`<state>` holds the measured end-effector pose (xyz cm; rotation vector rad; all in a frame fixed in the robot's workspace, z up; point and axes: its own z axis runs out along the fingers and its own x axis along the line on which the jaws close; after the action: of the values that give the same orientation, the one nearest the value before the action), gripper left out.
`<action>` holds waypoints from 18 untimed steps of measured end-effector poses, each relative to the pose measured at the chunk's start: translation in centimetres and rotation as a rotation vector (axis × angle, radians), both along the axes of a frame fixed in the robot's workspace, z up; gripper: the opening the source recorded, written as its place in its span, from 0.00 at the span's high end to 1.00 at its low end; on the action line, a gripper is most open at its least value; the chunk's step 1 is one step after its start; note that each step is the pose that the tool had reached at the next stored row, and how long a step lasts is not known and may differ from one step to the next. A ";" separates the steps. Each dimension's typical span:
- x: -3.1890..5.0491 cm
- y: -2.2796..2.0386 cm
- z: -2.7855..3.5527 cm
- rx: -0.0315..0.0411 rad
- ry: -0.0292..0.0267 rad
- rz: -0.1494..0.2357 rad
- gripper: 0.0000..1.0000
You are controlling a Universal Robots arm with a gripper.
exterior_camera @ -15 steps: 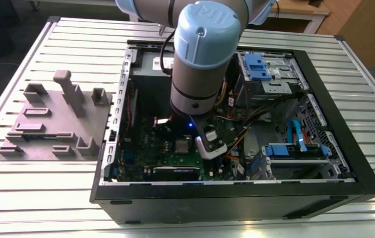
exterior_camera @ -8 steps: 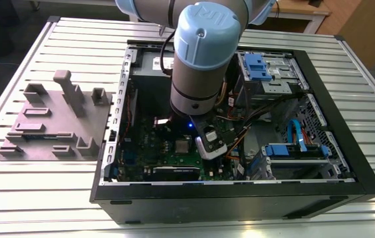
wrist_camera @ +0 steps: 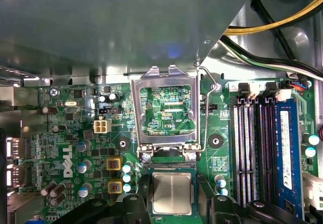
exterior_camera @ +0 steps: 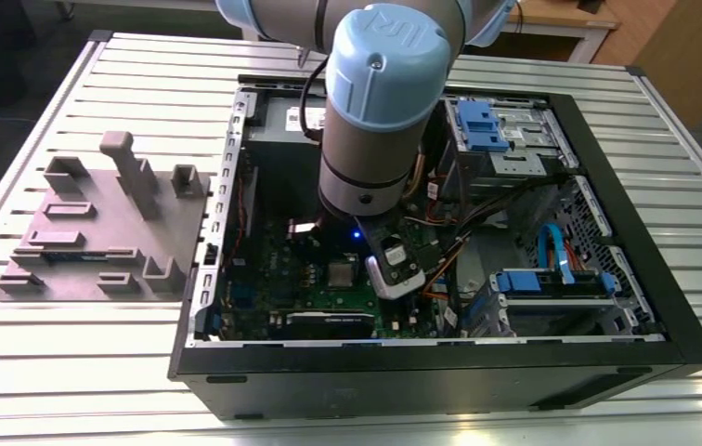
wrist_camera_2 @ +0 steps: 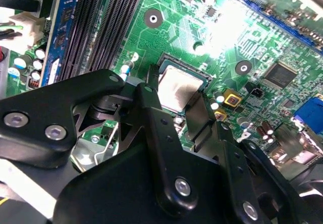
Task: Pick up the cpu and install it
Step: 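Place the cpu into insertion slot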
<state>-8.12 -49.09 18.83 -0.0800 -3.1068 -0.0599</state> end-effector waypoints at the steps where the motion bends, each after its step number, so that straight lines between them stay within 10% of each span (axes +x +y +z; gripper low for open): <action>1: 0.00 0.00 0.00 0.0000 0.0000 0.000 0.54; 18: 0.00 0.00 0.78 0.0027 0.0004 0.000 0.46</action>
<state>-8.12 -49.09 19.60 -0.0799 -3.1063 -0.0642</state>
